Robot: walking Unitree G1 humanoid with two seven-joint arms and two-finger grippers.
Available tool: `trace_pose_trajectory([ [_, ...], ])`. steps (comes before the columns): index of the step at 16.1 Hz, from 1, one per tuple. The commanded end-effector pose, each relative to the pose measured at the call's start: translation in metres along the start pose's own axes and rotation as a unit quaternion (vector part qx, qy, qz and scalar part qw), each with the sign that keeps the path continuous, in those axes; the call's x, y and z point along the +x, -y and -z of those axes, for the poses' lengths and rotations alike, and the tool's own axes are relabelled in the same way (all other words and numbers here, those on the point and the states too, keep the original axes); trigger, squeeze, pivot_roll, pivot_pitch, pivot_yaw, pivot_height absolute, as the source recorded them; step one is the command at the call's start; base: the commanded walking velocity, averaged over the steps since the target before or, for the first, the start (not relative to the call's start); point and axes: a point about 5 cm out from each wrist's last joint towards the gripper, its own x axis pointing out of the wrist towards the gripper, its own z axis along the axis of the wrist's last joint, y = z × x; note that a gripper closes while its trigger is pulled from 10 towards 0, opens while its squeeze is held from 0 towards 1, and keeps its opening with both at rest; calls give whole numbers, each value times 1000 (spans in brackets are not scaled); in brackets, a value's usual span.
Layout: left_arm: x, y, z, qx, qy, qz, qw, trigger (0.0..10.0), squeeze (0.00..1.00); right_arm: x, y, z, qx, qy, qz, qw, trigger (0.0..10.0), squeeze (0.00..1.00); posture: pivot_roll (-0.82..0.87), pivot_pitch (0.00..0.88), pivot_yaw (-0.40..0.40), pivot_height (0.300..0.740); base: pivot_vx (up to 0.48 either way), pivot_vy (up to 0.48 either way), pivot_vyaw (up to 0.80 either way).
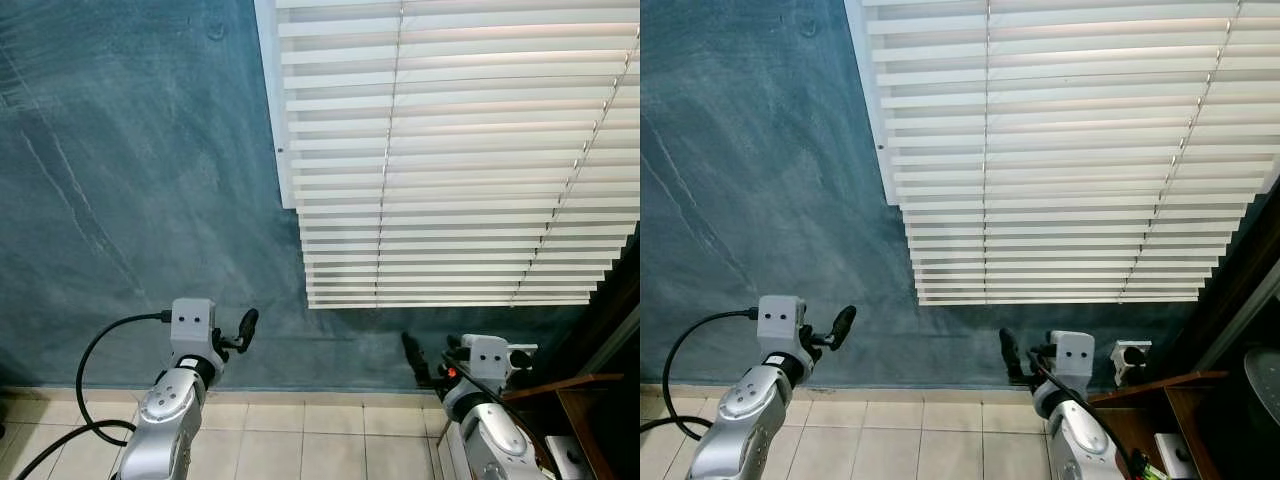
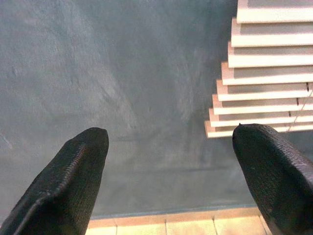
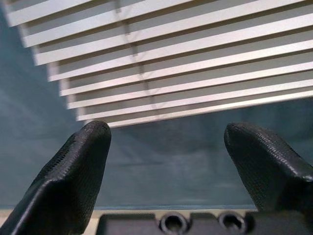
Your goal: Clean up the room
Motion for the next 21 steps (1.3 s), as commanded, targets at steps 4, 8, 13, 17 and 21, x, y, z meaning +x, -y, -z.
trace_pose_trajectory([
  [4,-3,7,17,-25,-26,-2,999,10000,0,-14,9,4,-3,-19,29,999,10000,0,-76,35,78,740,0,0,0],
  [8,-11,0,8,-48,16,-4,999,10000,0,-14,12,-2,-17,-12,30,999,10000,0,-82,4,32,740,0,0,0],
  [13,-34,3,16,-8,21,-2,1000,10000,0,-21,21,-11,-50,-16,27,998,10000,0,-66,13,-52,740,0,0,0],
  [17,-20,14,16,8,19,7,1000,10000,0,-12,26,-14,-73,-16,34,997,10000,0,-61,12,-35,740,0,0,0],
  [21,-16,15,11,20,25,11,999,10000,0,-8,26,-14,-60,-10,35,998,10000,0,-49,13,-20,740,0,0,131],
])
